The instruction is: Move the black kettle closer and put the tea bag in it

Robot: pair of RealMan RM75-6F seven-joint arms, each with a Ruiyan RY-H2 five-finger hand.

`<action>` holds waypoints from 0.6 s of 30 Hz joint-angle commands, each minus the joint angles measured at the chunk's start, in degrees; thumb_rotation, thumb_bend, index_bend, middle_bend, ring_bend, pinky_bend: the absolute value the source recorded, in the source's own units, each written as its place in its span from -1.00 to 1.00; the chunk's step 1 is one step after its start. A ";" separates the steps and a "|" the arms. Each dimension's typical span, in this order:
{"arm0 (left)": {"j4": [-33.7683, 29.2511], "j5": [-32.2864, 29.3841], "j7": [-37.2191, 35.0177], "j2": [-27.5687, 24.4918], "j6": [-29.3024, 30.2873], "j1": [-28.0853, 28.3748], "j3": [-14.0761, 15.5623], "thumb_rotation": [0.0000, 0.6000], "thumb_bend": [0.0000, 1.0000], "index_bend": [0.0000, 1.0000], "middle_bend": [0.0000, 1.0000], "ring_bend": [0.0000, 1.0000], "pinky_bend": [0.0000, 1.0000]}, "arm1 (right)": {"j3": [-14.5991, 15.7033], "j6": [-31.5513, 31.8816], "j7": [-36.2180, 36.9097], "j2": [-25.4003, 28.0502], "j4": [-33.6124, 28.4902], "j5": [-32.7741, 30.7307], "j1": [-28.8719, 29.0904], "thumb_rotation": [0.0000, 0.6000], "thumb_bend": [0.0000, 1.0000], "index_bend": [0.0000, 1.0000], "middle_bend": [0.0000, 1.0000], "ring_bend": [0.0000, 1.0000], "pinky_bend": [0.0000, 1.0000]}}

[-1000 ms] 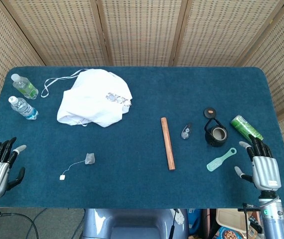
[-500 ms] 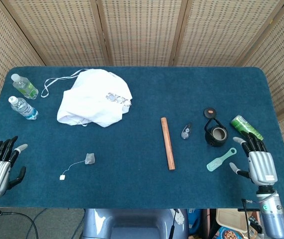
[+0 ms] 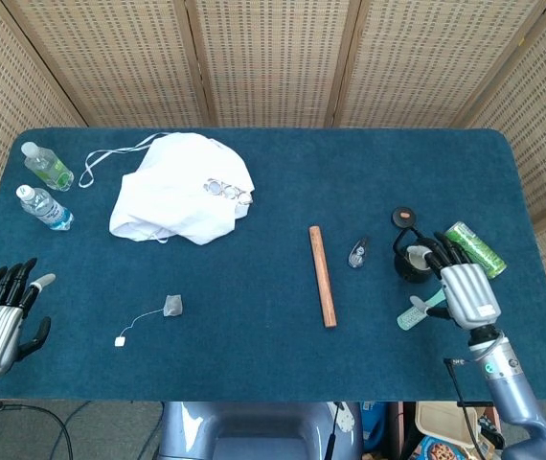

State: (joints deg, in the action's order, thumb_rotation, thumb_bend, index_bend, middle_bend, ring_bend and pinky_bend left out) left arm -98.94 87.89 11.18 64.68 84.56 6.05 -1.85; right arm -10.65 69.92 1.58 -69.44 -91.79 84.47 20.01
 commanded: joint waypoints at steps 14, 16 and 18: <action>-0.11 -0.85 0.02 -0.61 -0.15 0.41 -0.54 1.00 -0.06 -0.64 -0.95 -0.96 -1.00 | -1.71 -15.17 0.60 2.53 2.50 -2.79 11.49 1.00 -0.27 -0.44 -0.49 -0.81 -0.68; -0.11 -0.90 -0.01 -0.60 -0.25 0.48 -0.53 1.00 -0.06 -0.64 -0.95 -0.97 -1.00 | -1.53 -16.58 0.73 2.24 3.37 -3.12 12.59 1.00 -0.27 -0.43 -0.49 -0.81 -0.68; -0.08 -0.95 0.00 -0.57 -0.33 0.54 -0.53 1.00 -0.06 -0.64 -0.95 -0.97 -1.00 | -1.48 -17.62 0.79 1.86 4.31 -3.50 13.48 1.00 -0.27 -0.42 -0.49 -0.81 -0.68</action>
State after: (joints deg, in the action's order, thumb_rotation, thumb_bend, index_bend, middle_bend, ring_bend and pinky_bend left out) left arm -99.02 86.92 11.19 64.11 84.22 6.59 -2.38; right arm -12.22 52.87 2.26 -67.31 -88.02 81.29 33.01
